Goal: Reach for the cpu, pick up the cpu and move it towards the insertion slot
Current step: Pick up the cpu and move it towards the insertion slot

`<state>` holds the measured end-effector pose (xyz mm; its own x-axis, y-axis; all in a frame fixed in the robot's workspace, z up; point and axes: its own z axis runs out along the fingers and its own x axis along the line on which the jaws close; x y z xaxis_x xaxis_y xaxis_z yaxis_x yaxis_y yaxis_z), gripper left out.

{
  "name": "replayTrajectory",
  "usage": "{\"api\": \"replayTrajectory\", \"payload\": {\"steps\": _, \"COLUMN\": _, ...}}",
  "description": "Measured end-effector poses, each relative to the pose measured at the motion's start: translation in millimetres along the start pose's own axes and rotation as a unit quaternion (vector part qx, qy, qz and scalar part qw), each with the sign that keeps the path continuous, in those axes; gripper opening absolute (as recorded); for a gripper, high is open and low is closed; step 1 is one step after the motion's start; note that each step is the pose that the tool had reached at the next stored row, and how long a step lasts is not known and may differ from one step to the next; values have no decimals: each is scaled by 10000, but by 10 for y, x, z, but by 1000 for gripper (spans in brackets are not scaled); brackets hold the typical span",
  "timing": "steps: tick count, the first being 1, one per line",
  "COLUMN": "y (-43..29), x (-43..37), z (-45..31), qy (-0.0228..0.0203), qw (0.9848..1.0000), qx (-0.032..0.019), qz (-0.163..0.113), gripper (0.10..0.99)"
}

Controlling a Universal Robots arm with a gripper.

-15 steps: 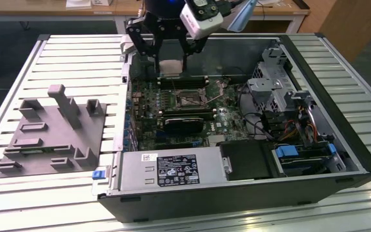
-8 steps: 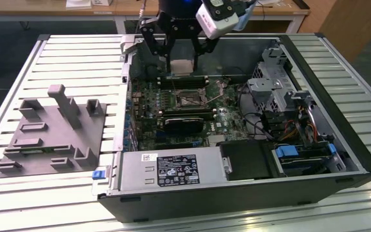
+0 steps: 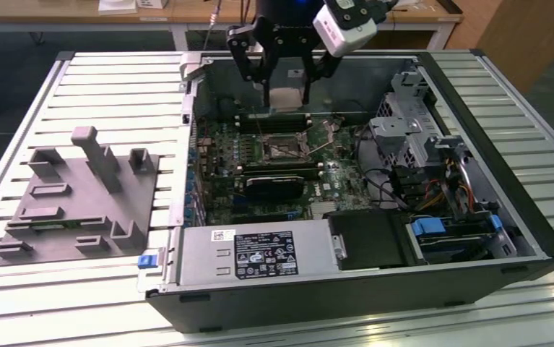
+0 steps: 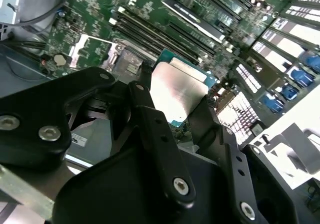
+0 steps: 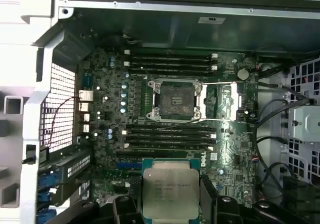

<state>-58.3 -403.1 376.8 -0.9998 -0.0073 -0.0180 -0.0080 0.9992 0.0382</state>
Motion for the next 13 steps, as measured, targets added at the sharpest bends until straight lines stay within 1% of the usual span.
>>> {"api": "replayTrajectory", "payload": {"steps": 5, "y": 47, "x": -66, "z": 11, "qy": 0, "qw": 10000, "qx": 0, "qz": 0, "gripper": 541}}
{"api": "replayTrajectory", "payload": {"steps": 13, "y": 138, "x": -126, "z": 40, "qy": 0, "qw": 10000, "qx": -1, "qz": 0, "gripper": 541}}
